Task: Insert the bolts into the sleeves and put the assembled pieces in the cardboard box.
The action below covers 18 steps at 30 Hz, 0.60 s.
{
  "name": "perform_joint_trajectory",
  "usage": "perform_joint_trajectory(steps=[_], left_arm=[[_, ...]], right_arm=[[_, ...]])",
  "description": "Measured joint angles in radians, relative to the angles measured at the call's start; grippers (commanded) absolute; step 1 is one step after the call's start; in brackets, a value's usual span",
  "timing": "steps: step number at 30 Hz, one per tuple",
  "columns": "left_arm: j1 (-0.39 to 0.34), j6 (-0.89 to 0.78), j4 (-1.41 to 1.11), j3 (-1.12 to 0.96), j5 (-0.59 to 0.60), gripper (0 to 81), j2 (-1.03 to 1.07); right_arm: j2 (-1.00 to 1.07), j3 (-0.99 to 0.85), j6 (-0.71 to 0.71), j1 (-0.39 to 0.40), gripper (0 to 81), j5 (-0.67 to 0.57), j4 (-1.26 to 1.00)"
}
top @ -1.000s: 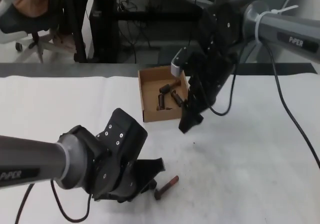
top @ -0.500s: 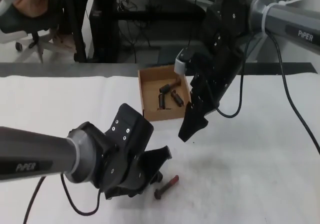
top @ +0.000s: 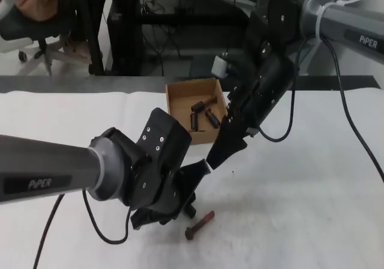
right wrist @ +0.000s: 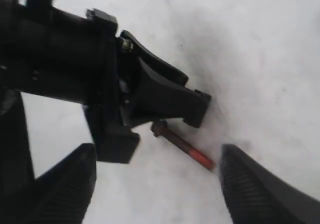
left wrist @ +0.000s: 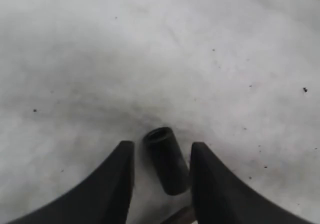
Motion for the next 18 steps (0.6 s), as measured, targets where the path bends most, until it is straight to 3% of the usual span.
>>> perform_joint_trajectory(steps=[9, 17, 18], left_arm=[[0.0, -0.027, -0.012, -0.024, 0.007, 35.3, 0.051], [0.0, -0.019, 0.048, -0.081, 0.04, 34.7, 0.096], [0.0, -0.014, 0.061, -0.088, 0.044, 31.6, 0.098]], right_arm=[[-0.09, 0.0, -0.075, -0.054, 66.1, -0.434, 0.054], [-0.21, 0.014, -0.281, -0.132, 66.1, -0.683, 0.24], [-0.229, 0.022, -0.296, -0.138, 66.1, -0.716, 0.245]])
